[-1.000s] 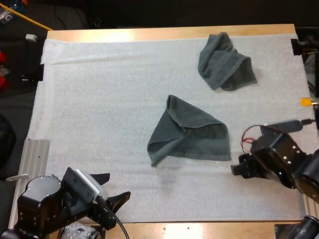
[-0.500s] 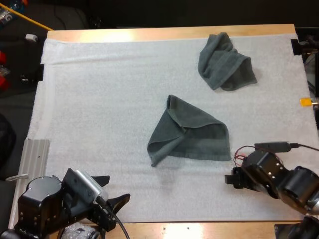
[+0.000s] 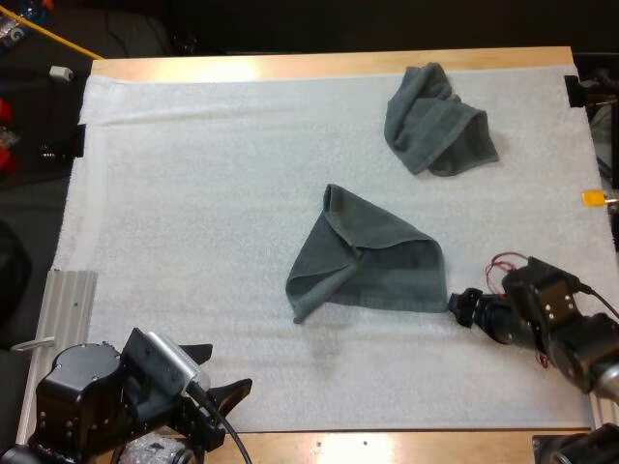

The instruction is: Pick towel from pile, fold and stack

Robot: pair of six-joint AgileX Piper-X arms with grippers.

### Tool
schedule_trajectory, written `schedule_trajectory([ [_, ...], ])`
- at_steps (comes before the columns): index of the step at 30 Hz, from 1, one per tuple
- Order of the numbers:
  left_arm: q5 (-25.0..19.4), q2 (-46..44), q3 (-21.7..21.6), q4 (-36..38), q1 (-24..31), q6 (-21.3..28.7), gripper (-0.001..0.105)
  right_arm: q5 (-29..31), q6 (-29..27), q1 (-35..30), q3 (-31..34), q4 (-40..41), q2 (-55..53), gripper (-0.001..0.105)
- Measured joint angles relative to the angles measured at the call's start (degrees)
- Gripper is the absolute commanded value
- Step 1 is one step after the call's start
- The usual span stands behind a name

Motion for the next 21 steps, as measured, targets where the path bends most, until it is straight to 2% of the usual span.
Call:
schedule_trajectory([
  [4, 0.0, 0.0, 0.0, 0.0, 0.0, 0.0, 0.067, -4.1, 0.2, -2.5, 0.0, -4.7, 4.7, 0.067],
  [9, 0.0, 0.0, 0.0, 0.0, 0.0, 0.0, 0.067, -6.9, 0.2, -2.5, 0.0, -8.4, 11.9, 0.067],
  [16, 0.0, 0.0, 0.0, 0.0, 0.0, 0.0, 0.067, -10.1, 0.8, -2.5, 0.0, -14.3, 21.1, 0.053],
  [21, 0.0, 0.0, 0.0, 0.0, 0.0, 0.0, 0.067, -11.9, 3.9, -2.5, 0.0, -18.8, 24.8, 0.052],
])
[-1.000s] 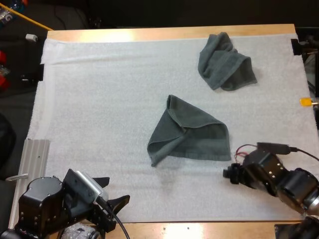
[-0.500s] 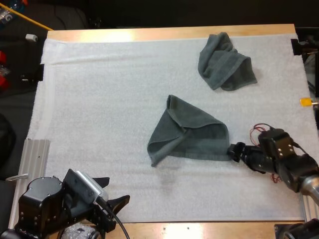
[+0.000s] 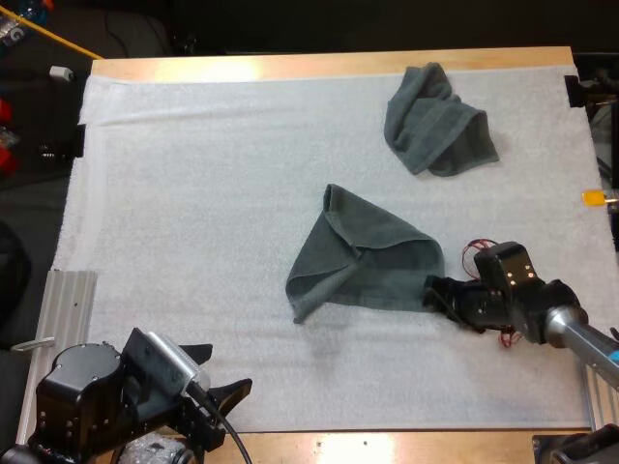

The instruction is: Pick towel from pile, fold and stack

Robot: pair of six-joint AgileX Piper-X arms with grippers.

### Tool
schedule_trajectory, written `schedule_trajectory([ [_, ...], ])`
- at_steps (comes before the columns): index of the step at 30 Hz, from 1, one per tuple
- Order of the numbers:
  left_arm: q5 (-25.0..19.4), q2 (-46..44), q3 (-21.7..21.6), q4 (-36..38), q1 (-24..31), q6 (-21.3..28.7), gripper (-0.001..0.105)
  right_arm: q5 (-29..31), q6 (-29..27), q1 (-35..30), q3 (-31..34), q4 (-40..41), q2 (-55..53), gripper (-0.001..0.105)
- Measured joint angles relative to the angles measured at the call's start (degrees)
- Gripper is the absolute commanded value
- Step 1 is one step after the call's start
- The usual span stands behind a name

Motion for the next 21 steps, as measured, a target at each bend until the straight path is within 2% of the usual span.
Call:
schedule_trajectory([
  [9, 0.0, 0.0, 0.0, 0.0, 0.0, 0.0, 0.067, -1.9, 2.3, -0.1, -0.1, -3.4, 1.7, 0.052],
  [11, 0.0, 0.0, 0.0, 0.0, 0.0, 0.0, 0.067, -1.9, 2.4, -0.1, -0.1, -3.4, 1.7, 0.05],
  [13, 0.0, 0.0, 0.0, 0.0, 0.0, 0.0, 0.067, -1.9, 2.4, -0.1, -0.1, -3.1, 1.7, 0.04],
  [15, 0.0, 0.0, 0.0, 0.0, 0.0, 0.0, 0.067, -1.6, 2.4, -0.1, -0.1, -2.3, 1.7, 0.035],
  [21, 0.0, 0.0, 0.0, 0.0, 0.0, 0.0, 0.067, 0.3, 2.4, -0.1, -0.1, -0.2, 0.8, 0.033],
])
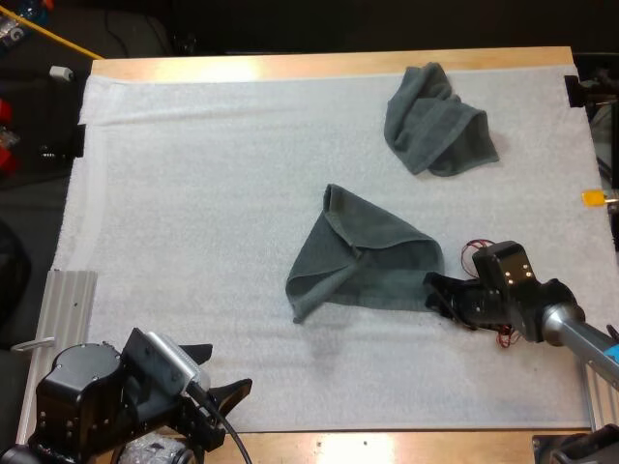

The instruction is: Pick towel from pile, fold and stack

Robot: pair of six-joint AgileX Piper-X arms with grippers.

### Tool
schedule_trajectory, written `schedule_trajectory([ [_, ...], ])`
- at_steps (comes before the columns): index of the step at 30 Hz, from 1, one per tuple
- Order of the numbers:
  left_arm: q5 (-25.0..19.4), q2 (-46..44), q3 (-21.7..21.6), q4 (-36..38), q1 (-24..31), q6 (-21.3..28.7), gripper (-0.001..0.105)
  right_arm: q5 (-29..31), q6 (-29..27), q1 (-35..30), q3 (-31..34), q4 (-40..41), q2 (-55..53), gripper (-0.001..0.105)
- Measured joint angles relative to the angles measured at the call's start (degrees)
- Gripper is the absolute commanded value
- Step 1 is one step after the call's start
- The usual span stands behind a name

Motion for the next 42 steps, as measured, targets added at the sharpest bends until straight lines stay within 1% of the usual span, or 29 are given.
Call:
schedule_trajectory([
  [2, 0.0, 0.0, 0.0, 0.0, 0.0, 0.0, 0.067, 0.8, 0.0, 0.0, 0.1, 0.9, -0.9, 0.033],
  [3, 0.0, 0.0, 0.0, 0.0, 0.0, 0.0, 0.067, 1.2, -0.1, 0.0, 0.1, 1.2, -1.3, 0.029],
  [4, 0.0, 0.0, 0.0, 0.0, 0.0, 0.0, 0.067, 1.5, -0.5, 0.0, 0.1, 1.4, -1.7, 0.022],
  [5, 0.0, 0.0, 0.0, 0.0, 0.0, 0.0, 0.067, 1.6, -0.7, 0.0, 0.1, 1.6, -2.1, 0.017],
  [7, 0.0, 0.0, 0.0, 0.0, 0.0, 0.0, 0.067, 1.7, -1.5, 0.0, 0.1, 1.7, -2.5, 0.0],
  [17, 0.0, 0.0, 0.0, 0.0, 0.0, 0.0, 0.067, 0.6, -2.5, 0.2, 0.1, 2.5, -2.6, 0.0],
  [22, 0.0, 0.0, 0.4, -0.8, 0.0, 0.0, 0.067, 4.1, -5.1, 4.0, 0.1, 7.1, -4.8, 0.0],
  [28, 0.0, 0.4, 5.1, -1.8, 0.0, 0.0, 0.067, 6.1, -5.2, 9.7, 0.1, 11.6, -7.8, 0.0],
  [34, 0.3, 4.3, 8.7, -2.6, 0.0, 0.0, 0.067, 10.0, -5.6, 13.4, 0.1, 18.0, -11.8, 0.0],
  [42, 1.3, 12.4, 12.1, -12.3, 0.0, 0.0, 0.067, 11.4, -5.6, 13.8, 0.1, 19.0, -14.9, 0.0],
])
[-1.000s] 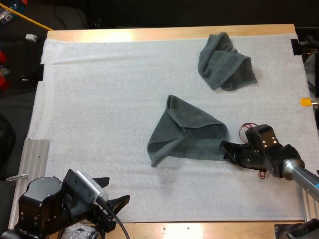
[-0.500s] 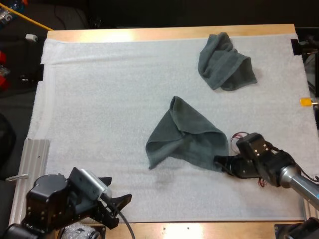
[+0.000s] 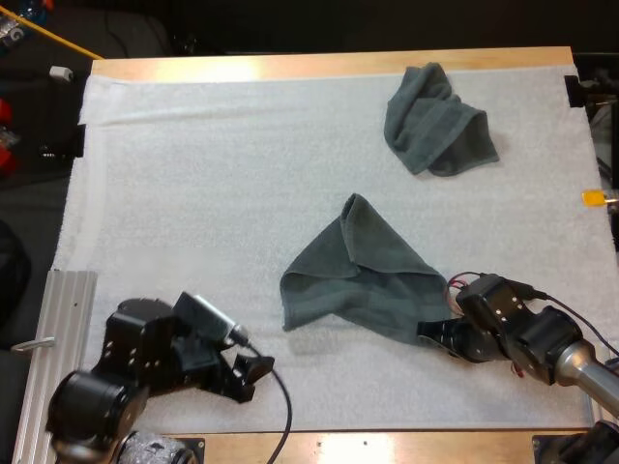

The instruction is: Pick towel from pile, fold and stack

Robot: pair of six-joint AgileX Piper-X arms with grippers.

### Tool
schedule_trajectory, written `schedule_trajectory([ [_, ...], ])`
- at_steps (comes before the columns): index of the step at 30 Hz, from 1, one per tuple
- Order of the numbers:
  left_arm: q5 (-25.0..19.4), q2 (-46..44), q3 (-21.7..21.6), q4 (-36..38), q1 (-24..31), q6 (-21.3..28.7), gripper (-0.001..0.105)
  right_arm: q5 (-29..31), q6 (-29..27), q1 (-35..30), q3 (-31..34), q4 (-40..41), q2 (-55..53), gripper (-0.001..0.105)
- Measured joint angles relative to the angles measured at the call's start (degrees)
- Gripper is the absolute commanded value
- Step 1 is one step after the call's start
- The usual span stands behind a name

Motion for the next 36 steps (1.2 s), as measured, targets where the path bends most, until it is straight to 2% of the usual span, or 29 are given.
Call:
schedule_trajectory([
  [4, 0.3, 6.4, 0.5, -4.3, 0.0, 0.0, 0.067, 0.0, 0.0, 0.0, 0.0, 0.1, 0.0, 0.0],
  [8, 2.2, 13.9, 0.5, -9.3, 0.0, -2.1, 0.067, 0.1, 0.0, 0.0, 0.0, 0.1, 0.0, 0.0],
  [16, 2.4, 29.9, 0.5, -16.4, 0.0, -2.9, 0.067, 0.1, 0.0, 0.0, 0.0, 0.1, 0.0, 0.0],
  [23, 6.5, 41.9, 0.5, -23.6, 0.0, -3.2, 0.067, 0.1, 0.0, 0.0, 0.0, 0.6, 0.0, 0.0],
  [29, 8.4, 49.1, 0.5, -27.0, 0.0, -3.3, 0.067, 0.1, 0.0, 0.0, 0.0, 1.3, 0.0, 0.0],
  [34, 13.3, 51.4, 0.5, -28.9, 0.0, -3.4, 0.066, 0.1, 0.0, 0.0, 0.0, 1.5, 0.0, 0.0],
  [36, 14.0, 51.4, 0.5, -28.9, 0.0, -3.9, 0.063, 0.1, 0.0, 0.0, 0.0, 1.5, 0.0, 0.0],
])
